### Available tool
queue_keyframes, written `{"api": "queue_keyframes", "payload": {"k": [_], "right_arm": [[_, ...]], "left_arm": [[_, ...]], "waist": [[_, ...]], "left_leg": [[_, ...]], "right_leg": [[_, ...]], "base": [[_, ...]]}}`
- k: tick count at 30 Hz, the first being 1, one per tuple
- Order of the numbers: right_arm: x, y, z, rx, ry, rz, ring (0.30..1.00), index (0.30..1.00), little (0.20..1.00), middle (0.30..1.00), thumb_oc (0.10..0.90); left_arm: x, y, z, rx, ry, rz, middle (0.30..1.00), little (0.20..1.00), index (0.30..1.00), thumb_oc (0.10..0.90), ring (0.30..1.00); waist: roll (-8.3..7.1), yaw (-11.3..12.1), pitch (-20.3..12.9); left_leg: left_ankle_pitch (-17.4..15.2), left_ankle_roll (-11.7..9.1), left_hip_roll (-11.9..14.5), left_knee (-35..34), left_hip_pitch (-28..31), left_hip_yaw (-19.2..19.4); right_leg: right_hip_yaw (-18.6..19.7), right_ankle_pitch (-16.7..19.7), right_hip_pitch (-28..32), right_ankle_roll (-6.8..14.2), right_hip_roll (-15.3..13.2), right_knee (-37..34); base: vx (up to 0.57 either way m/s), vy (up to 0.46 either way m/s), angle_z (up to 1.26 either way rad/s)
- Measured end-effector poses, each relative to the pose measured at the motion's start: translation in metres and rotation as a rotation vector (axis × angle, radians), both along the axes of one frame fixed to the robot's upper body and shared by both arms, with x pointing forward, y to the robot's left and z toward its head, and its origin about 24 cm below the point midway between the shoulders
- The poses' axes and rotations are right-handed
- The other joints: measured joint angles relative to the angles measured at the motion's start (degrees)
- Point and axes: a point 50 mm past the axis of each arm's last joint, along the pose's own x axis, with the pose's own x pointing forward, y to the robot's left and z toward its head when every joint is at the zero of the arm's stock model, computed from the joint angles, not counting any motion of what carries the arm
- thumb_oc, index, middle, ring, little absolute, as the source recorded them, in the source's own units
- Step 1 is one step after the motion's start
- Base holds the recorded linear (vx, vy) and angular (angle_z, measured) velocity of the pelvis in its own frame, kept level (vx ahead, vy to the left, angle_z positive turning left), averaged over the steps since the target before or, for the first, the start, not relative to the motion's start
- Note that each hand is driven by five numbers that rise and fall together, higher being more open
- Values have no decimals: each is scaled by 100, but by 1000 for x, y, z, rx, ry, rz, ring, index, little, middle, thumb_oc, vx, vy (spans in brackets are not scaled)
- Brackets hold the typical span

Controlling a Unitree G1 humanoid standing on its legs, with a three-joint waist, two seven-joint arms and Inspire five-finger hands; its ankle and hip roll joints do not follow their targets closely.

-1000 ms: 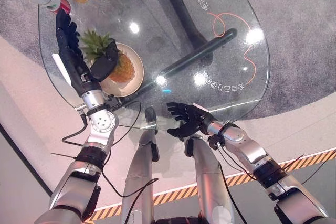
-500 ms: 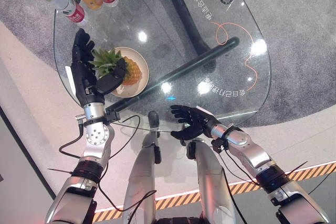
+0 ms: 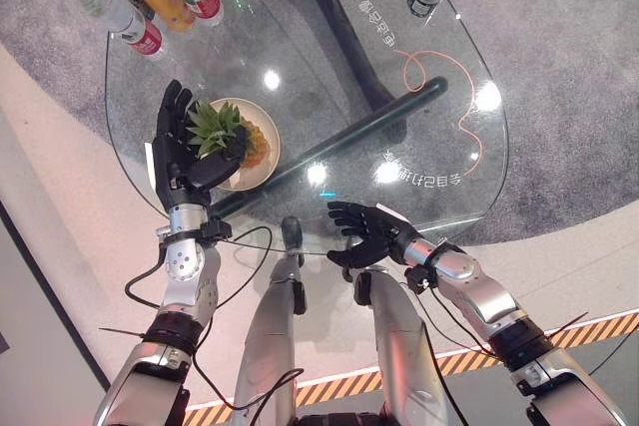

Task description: Pick up the fruit to the plate

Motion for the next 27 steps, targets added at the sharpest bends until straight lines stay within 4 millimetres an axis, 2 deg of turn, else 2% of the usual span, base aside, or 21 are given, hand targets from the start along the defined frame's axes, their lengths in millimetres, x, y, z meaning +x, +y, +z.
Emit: {"api": "queue_keyframes", "payload": {"k": [9,21,27], "right_arm": [[-7,-4,-9,10,26,-1,900,900,900,900,800],[-14,-12,-17,28,39,-23,900,900,900,900,800],[-22,-19,-27,18,71,-43,900,900,900,900,800]], "left_arm": [[-7,2,-15,-15,57,7,900,900,900,800,900],[-22,8,-36,-78,111,30,900,900,900,800,900],[-31,11,-47,-88,151,20,900,900,900,800,900]], "waist": [[134,-4,4],[195,45,1],[330,155,5]], "left_leg": [[1,-1,2,-54,225,34],[-20,11,-1,-141,598,9],[-21,11,3,-236,859,-42]], "right_leg": [[24,-25,187,11,8,-14],[-39,-70,552,-19,6,-35],[-101,-117,846,-62,9,-118]], "base": [[0,-2,0],[0,-7,1],[2,-23,7]]}}
